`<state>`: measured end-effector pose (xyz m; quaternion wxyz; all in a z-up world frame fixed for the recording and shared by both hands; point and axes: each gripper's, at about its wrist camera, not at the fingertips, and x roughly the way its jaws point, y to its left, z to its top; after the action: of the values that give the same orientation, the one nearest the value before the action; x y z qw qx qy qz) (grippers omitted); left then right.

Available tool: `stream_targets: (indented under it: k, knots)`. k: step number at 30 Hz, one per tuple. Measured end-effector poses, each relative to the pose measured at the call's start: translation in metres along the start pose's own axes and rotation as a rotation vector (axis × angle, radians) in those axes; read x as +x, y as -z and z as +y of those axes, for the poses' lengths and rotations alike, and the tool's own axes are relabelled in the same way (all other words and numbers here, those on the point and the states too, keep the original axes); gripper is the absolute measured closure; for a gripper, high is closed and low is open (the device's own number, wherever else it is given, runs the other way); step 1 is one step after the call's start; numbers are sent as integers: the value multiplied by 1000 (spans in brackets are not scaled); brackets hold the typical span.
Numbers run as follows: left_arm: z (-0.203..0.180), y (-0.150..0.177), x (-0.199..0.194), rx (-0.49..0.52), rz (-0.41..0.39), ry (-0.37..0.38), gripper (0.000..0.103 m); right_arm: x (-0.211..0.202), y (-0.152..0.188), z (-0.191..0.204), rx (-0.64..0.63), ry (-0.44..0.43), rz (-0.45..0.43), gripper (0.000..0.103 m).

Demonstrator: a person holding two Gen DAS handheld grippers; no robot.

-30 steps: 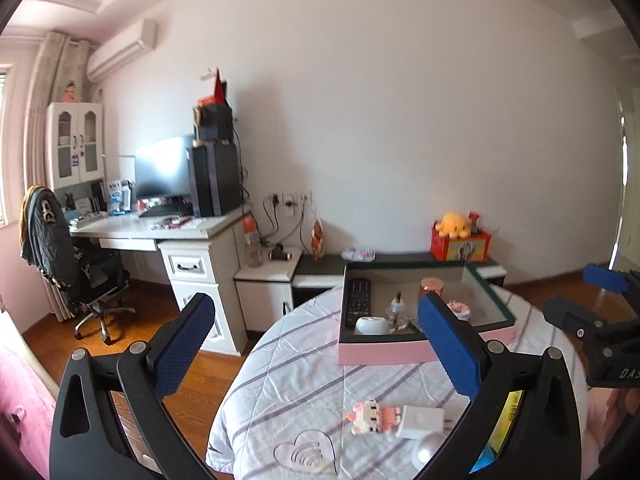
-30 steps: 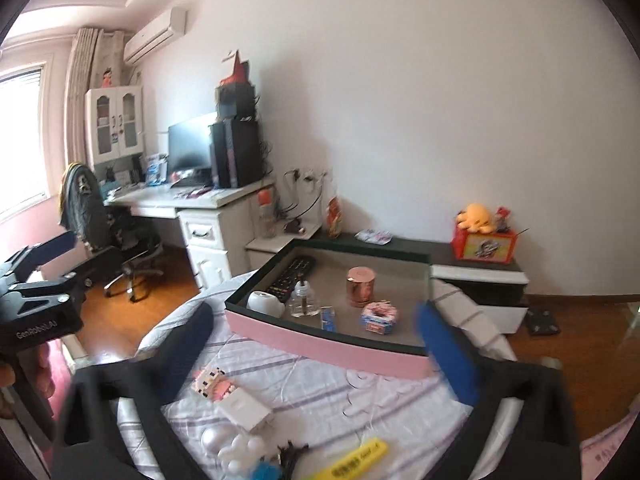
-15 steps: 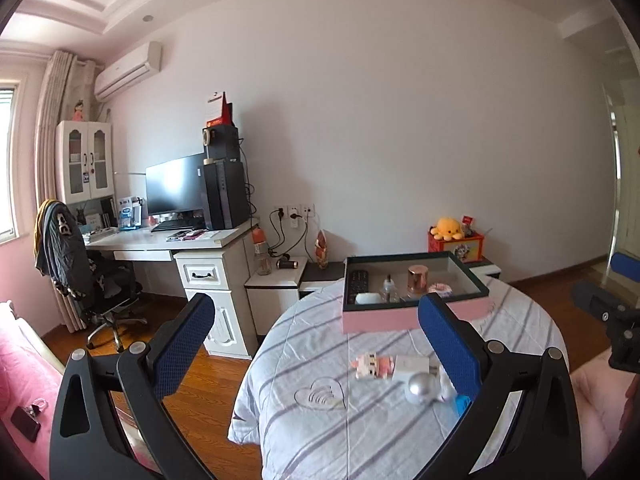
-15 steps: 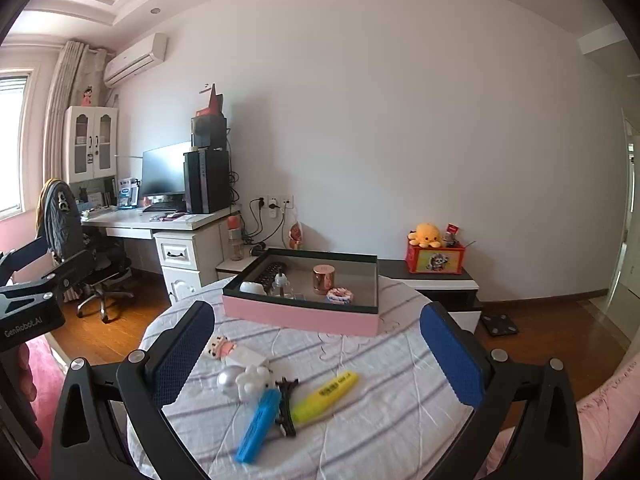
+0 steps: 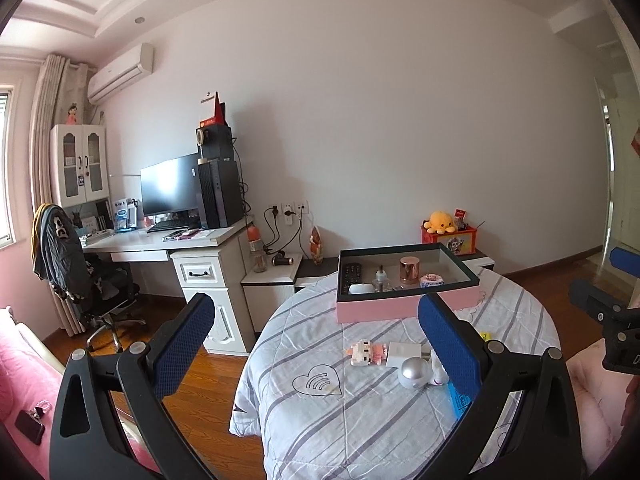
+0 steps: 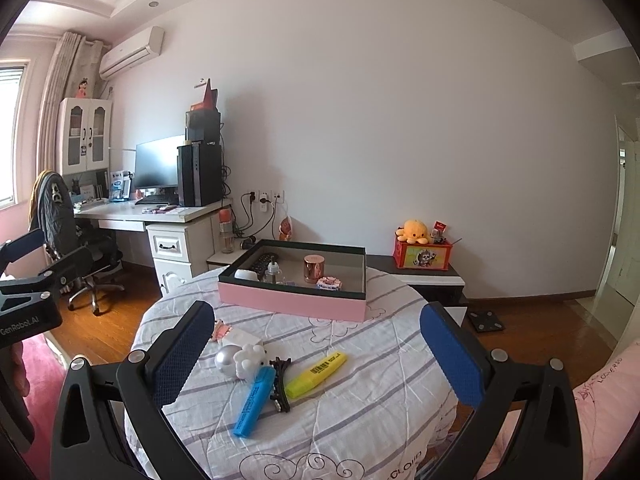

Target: Organize rigid objects

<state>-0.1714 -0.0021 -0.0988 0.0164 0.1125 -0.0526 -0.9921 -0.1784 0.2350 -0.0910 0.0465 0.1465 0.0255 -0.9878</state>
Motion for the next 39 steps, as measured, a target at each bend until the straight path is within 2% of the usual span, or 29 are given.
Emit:
stream_targets:
  k: [8,11,15,20,24,28,33,39]
  knots:
    - [-2,11,18,5,63,17,0,25,17,-6,10,8,79,0]
    - [-4,18,30,17,105,26,0,45,31,-9,16,12,144,0]
    - [-10,29,45,41,153,48,0,83,58,-16,51,-8,272,0]
    - [-15,43,63,45,206,73,0,114,90,-15,34,0,383,0]
    - [-37,55,73,64,260,155,0,123,99,-22,48,16,408,0]
    - [-71,72,85,103,319,232,0,126,101,-41,55,76,413,0]
    - [-101,89,107,100,405,274,0,127,110,-67,101,104,431,0]
    - [-131,105,129,135,477,288,3,134,121,-76,129,60,449,0]
